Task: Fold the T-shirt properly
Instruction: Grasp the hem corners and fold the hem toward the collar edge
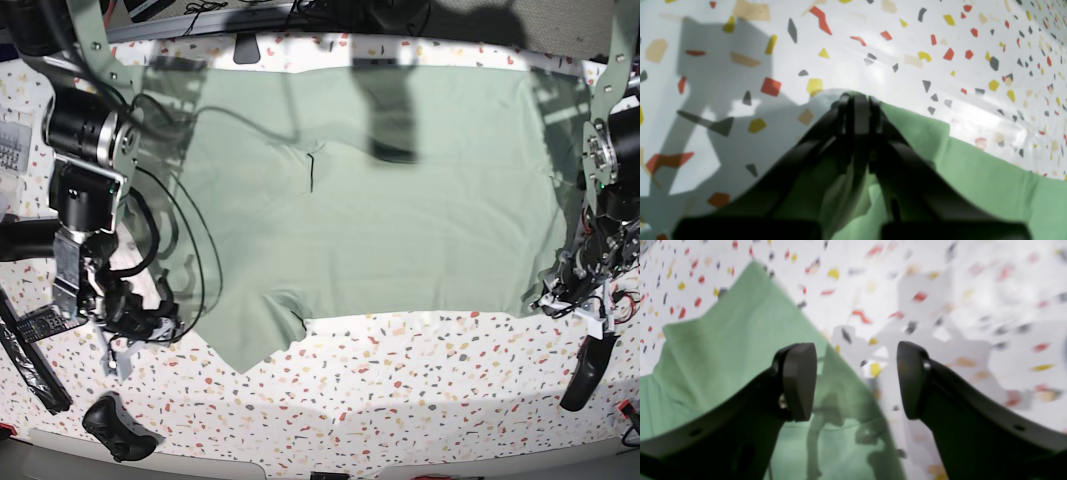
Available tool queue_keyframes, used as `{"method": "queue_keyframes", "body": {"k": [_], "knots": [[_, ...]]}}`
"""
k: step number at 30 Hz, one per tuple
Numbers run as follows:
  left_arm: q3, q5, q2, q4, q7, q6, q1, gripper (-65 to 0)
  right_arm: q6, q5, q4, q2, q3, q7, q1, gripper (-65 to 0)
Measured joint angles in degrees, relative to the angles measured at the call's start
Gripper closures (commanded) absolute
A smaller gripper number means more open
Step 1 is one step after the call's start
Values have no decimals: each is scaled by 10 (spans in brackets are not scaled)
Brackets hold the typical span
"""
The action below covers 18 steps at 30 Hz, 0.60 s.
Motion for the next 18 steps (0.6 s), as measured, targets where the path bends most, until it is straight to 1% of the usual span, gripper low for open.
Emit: {"method": "queue_keyframes", "body": {"k": [2,5,7,8,10,14,15,16,18], "knots": [[0,0,0,0,0,0,0,0,18,-8,-13,-1,0,4,-1,-365],[0,0,0,0,0,0,0,0,55,-30,-14,-5,0,4,-8,-365],[0,0,0,0,0,0,0,0,57,-33,-14,-11,0,4,-14,-361],[0,0,0,0,0,0,0,0,62,-34,-14,-16,0,10,-16,-344],[0,0,0,0,0,0,0,0,61,-35,-14,-21,0,5,-16,-265],[0,0,0,0,0,0,0,0,61,-35,-14,-27,0,10,-16,-27],[0,0,0,0,0,0,0,0,61,-35,-14,-28,0,18,-17,0],[0,0,0,0,0,0,0,0,61,-33,-14,-28,0,29,-17,0],[0,0,0,0,0,0,0,0,61,-34,-14,-28,0,31,-14,0]]}}
